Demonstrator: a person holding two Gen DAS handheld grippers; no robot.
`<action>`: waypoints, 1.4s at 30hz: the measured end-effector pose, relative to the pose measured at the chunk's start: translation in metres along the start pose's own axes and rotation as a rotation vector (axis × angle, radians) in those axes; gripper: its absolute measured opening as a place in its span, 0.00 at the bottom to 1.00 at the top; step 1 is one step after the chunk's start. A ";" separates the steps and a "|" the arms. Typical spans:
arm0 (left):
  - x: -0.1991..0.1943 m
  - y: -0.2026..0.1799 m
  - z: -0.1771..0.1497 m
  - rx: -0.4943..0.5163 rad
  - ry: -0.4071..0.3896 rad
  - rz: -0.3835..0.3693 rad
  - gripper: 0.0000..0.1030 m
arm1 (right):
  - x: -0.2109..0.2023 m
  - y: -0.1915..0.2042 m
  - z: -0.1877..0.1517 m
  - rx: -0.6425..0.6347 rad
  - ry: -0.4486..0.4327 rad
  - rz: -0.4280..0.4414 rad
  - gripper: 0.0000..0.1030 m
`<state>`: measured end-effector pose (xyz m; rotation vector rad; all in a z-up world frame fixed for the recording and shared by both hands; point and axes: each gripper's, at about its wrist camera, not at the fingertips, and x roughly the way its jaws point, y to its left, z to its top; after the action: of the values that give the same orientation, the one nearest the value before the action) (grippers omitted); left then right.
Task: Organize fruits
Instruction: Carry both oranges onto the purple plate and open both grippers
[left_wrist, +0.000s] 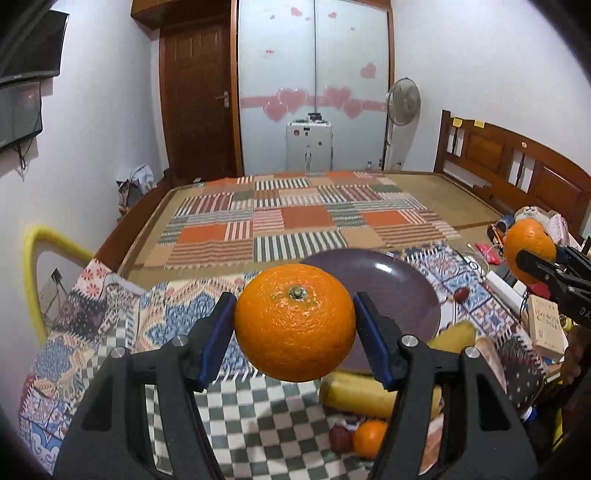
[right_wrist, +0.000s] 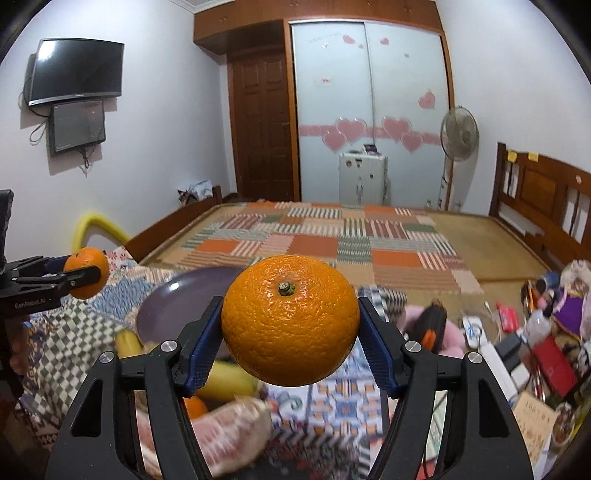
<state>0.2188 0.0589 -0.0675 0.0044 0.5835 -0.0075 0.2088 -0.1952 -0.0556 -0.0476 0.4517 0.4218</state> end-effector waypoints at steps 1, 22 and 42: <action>0.001 -0.001 0.004 0.000 -0.004 -0.004 0.62 | 0.003 0.001 0.003 -0.004 -0.005 0.005 0.65; 0.084 -0.002 0.037 0.000 0.061 -0.001 0.62 | 0.105 0.019 0.025 -0.093 0.103 0.041 0.65; 0.152 -0.001 0.033 -0.017 0.235 -0.073 0.62 | 0.151 0.033 0.018 -0.192 0.316 0.118 0.65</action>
<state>0.3644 0.0571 -0.1237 -0.0328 0.8182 -0.0733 0.3260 -0.1047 -0.1037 -0.2775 0.7267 0.5764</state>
